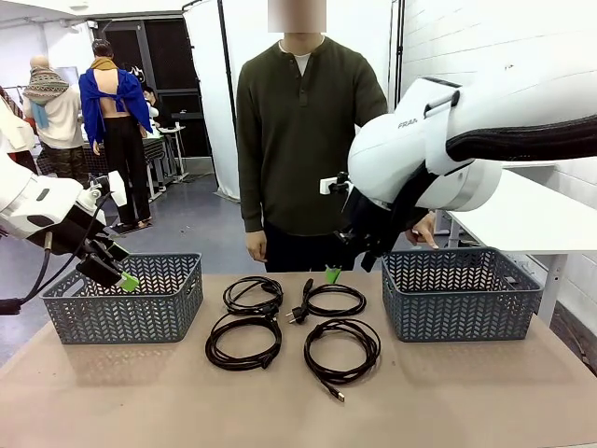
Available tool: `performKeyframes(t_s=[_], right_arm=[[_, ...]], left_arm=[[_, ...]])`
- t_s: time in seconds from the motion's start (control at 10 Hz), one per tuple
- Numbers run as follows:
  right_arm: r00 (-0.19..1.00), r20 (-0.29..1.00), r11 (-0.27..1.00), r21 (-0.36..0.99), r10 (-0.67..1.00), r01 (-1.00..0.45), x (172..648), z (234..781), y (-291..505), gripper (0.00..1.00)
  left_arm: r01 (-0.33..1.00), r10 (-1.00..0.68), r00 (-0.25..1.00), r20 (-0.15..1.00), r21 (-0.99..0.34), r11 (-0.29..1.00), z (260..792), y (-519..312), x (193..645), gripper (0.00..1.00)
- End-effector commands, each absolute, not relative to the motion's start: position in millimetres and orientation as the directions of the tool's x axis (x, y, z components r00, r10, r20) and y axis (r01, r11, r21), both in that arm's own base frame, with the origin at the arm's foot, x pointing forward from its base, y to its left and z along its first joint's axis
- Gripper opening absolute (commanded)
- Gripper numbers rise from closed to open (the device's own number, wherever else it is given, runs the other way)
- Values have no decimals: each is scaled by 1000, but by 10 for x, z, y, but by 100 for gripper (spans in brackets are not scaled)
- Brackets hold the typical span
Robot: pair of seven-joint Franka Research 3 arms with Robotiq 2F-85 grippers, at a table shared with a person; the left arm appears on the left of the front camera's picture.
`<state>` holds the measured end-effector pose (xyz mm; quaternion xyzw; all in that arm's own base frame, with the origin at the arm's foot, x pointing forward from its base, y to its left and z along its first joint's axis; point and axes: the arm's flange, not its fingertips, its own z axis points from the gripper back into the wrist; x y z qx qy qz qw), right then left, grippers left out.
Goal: Organize the cables according to human instructions.
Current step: Pick up a bundle of cables and place it in the basket indicated by the human.
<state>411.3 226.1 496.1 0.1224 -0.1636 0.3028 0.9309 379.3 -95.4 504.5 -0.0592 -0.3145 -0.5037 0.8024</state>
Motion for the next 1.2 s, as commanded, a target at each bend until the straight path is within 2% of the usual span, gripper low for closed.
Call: performKeyframes(t_s=[0.0,0.5,0.7,1.1], right_arm=[[757,394,785,128,521,-606,4126,4993,2188,100],[764,386,792,124,516,-597,4126,4998,2212,100],[875,350,890,189,335,-416,4245,4950,2346,100],[951,226,949,185,212,-256,4418,4697,2598,100]], left_arm=[[850,-767,290,572,215,481,5029,-926,3811,100],[850,-767,290,572,215,481,5029,-926,3811,100],[850,-767,290,572,215,481,5029,-926,3811,100],[850,-767,290,572,215,481,5029,-926,3811,100]])
